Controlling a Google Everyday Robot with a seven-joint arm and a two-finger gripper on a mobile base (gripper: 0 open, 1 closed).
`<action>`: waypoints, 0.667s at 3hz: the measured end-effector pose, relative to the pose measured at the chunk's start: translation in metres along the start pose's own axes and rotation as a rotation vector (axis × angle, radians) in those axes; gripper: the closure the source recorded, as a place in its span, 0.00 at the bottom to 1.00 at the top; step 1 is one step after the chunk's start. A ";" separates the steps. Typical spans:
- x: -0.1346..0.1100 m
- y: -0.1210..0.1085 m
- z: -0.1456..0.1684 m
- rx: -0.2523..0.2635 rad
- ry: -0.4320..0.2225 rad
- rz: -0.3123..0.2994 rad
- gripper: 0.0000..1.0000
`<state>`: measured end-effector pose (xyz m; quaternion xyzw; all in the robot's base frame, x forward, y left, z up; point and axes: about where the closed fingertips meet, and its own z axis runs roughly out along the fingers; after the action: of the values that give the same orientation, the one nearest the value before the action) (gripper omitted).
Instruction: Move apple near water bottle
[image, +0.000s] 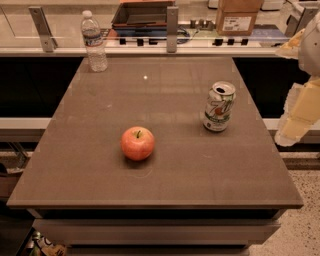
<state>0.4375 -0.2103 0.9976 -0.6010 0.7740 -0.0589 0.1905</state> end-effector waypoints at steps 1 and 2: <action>-0.001 0.000 -0.001 0.003 -0.003 0.001 0.00; -0.012 0.002 -0.004 0.021 -0.053 0.024 0.00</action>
Offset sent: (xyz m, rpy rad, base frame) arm -0.0026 0.0247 0.0100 0.1308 -0.0578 -0.0246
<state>0.4362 -0.1991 1.0036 -0.5910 0.7752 -0.0485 0.2179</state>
